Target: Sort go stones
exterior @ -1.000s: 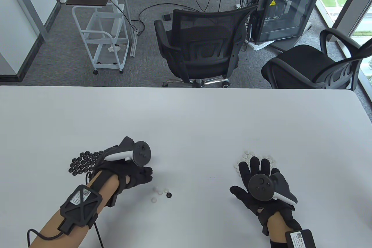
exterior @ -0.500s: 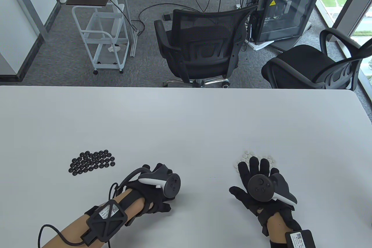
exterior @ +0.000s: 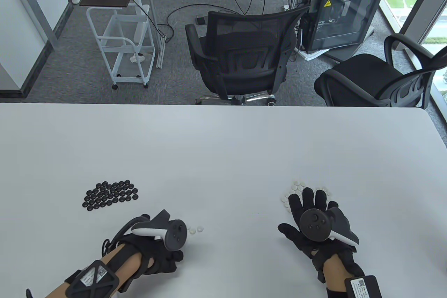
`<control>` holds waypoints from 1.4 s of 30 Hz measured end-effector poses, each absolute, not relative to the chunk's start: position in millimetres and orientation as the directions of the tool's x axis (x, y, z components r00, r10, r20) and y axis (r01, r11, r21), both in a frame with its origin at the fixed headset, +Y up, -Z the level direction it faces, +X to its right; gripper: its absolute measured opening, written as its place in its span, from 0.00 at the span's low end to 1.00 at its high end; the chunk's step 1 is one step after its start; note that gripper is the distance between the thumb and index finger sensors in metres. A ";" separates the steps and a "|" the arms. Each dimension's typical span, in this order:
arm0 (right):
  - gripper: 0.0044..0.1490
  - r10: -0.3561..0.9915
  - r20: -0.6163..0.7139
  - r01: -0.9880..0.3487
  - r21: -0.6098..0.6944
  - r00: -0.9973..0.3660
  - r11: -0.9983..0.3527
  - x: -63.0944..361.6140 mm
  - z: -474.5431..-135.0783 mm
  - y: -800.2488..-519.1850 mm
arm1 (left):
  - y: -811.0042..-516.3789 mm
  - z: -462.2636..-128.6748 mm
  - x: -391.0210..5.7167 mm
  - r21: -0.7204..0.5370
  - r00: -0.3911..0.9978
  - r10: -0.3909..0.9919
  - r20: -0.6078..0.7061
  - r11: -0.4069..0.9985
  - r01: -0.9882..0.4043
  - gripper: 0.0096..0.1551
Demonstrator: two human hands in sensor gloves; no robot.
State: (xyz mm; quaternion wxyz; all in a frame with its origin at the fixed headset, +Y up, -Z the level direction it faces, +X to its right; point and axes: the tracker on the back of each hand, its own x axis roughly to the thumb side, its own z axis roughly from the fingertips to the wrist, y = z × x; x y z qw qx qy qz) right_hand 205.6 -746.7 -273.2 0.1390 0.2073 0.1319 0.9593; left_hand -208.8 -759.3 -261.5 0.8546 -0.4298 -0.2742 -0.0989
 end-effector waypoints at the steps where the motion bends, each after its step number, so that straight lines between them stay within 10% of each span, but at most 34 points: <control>1: 0.58 0.320 0.357 -0.209 0.318 -0.878 -0.925 206.8 -273.9 -748.0 | -759.1 -263.4 -225.1 -0.705 0.859 0.073 0.506 0.608 0.364 0.31; 15: 0.58 0.320 0.348 -0.206 0.326 -0.881 -0.923 211.7 -274.2 -749.1 | -773.6 -313.1 -360.5 -0.755 0.997 0.039 0.059 0.655 0.019 0.35; 33: 0.58 0.325 0.353 -0.210 0.327 -0.877 -0.921 210.3 -273.5 -749.1 | -774.6 -339.8 -364.4 -0.740 0.998 0.055 -0.019 0.671 -0.051 0.37; 42: 0.58 0.331 0.351 -0.211 0.338 -0.876 -0.917 209.4 -275.4 -752.0 | -676.5 -317.4 -333.6 -0.439 0.988 0.122 0.095 0.896 -0.069 0.42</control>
